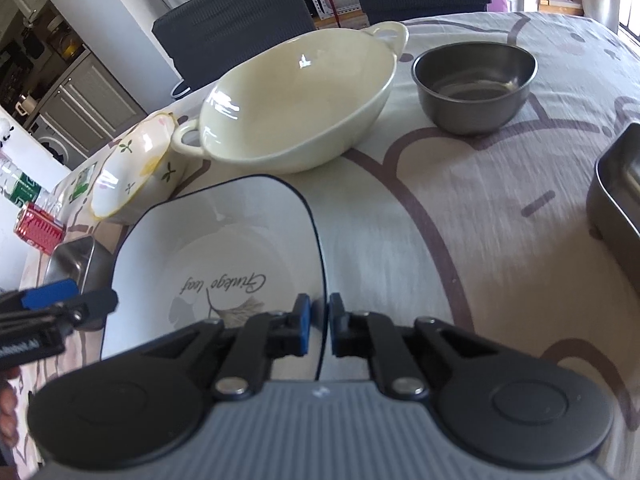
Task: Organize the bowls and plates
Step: 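Close the right gripper on the plate rim while the left gripper closes on it too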
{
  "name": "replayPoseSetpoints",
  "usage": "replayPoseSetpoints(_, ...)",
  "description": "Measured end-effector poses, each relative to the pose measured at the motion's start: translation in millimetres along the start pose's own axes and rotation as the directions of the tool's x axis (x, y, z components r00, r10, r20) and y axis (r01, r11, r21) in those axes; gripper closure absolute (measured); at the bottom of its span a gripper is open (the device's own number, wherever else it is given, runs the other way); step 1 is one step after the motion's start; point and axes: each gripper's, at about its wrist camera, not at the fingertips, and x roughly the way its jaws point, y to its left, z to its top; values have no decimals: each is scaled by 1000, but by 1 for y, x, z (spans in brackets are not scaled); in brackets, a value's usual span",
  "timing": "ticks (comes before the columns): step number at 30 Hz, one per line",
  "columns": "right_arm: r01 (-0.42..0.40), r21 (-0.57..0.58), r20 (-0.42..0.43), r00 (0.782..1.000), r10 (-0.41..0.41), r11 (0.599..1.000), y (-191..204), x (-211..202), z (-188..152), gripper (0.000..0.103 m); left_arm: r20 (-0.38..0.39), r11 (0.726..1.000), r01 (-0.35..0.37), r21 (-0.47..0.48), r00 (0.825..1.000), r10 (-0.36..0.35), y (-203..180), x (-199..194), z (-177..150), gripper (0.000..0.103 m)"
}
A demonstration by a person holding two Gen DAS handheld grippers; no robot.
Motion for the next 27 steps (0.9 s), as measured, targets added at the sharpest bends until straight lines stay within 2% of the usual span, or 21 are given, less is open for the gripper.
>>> replayPoseSetpoints(4,-7,0,-2,1000,7,1000,-1,0,0,92,-24,996,81,-23,996,-82,-3,1,2,40)
replayPoseSetpoints(8,-9,3,-5,1000,9,1000,-1,1,0,92,-77,998,58,-31,995,-60,-3,15,-3,54)
replayPoseSetpoints(10,-11,2,-5,1000,11,1000,-1,0,0,92,-94,997,52,-60,994,-57,1,20,-4,58)
replayPoseSetpoints(12,-14,2,-7,1000,14,1000,-1,1,1,92,-105,996,44,-79,993,-53,5,23,-5,62)
replayPoseSetpoints(17,-19,4,-9,1000,19,1000,-2,1,1,92,-111,993,53,-107,992,-65,11,30,-8,81)
replayPoseSetpoints(22,-34,8,-13,999,34,999,-4,2,2,92,-130,994,41,-101,990,-54,10,37,-9,87)
replayPoseSetpoints(25,-41,-1,-11,999,41,999,-5,3,2,92,-121,994,52,-100,991,-64,9,41,-14,83)
replayPoseSetpoints(27,-52,-8,-9,999,51,999,-6,4,2,92,-114,997,42,-62,992,-48,3,41,-16,81)
